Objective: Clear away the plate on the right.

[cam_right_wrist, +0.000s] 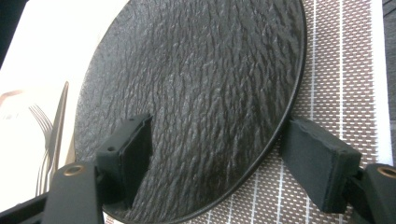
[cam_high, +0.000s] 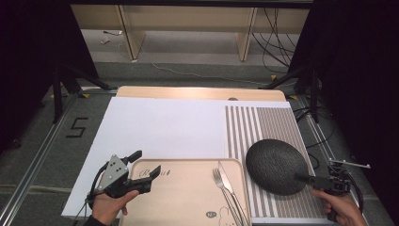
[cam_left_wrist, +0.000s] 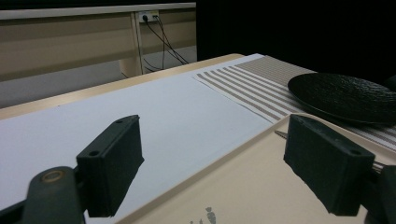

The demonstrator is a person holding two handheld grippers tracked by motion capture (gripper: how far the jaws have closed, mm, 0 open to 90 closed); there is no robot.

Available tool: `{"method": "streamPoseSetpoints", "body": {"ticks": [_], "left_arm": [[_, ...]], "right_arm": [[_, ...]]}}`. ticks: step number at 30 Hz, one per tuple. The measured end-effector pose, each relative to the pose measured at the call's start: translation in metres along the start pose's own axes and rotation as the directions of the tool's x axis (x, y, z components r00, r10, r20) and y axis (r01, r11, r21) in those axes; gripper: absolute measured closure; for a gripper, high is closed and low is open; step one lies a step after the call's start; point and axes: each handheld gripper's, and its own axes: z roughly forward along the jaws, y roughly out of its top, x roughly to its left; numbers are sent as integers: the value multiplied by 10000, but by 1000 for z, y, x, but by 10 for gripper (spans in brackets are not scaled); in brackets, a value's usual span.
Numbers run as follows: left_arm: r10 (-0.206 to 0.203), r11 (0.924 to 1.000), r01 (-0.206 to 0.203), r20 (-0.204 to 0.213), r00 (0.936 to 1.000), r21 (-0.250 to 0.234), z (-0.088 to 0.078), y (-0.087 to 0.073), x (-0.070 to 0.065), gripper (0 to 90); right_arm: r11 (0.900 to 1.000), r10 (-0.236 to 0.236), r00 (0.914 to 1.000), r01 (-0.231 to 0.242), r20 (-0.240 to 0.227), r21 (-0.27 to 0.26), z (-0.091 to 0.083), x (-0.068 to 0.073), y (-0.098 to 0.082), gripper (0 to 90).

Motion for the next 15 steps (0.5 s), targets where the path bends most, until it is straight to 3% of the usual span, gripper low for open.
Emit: {"method": "streamPoseSetpoints", "body": {"ticks": [7,11,15], "left_arm": [[34,10000,-34,13,10000,29,0,0,0,187],[53,10000,-53,23,10000,38,1,0,0,186],[51,10000,-51,34,10000,45,1,0,0,187]], "right_arm": [[9999,150,9995,-149,-276,29,4,-2,0,299],[9980,616,9963,-625,-599,-121,5,-7,-1,330],[9969,752,9952,-765,-632,-180,6,-7,0,339]]}}
